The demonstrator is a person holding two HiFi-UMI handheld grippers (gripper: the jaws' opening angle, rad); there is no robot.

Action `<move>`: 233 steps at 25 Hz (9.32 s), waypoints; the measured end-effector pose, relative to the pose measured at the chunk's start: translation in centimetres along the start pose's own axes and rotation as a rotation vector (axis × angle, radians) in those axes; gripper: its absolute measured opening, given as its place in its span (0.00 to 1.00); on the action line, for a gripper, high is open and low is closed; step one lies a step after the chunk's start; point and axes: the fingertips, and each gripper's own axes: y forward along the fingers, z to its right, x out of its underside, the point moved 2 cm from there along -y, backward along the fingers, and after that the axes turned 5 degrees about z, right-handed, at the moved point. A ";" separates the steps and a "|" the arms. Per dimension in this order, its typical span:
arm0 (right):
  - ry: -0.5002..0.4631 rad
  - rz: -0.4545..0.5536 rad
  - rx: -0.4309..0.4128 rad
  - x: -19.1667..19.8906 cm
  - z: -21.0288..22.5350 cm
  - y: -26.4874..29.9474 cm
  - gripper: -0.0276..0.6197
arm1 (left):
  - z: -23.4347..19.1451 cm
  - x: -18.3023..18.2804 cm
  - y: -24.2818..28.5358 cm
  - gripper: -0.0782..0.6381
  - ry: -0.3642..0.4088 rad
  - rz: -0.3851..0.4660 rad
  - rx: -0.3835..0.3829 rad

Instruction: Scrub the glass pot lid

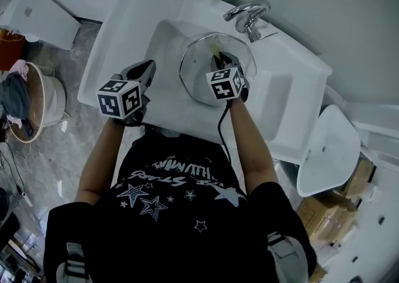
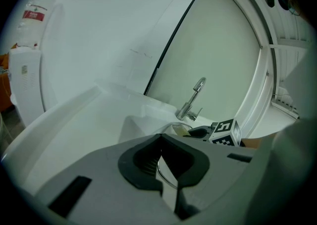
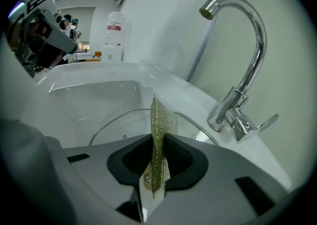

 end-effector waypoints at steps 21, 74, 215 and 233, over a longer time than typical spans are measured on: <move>-0.182 -0.042 -0.417 1.8 -10.0 -0.1 0.16 | -0.7 1.2 -0.8 0.12 -0.021 -0.021 0.009; -0.447 -0.114 -0.045 0.7 2.0 -2.6 0.15 | 1.5 1.8 0.5 0.12 0.003 -0.043 0.040; -0.198 -0.244 0.147 6.2 4.7 -2.9 0.15 | 1.8 5.7 -0.9 0.12 -0.027 -0.140 0.018; -0.152 -0.320 -0.141 11.6 -3.6 -4.2 0.16 | 2.1 6.9 -1.8 0.12 -0.034 -0.163 0.039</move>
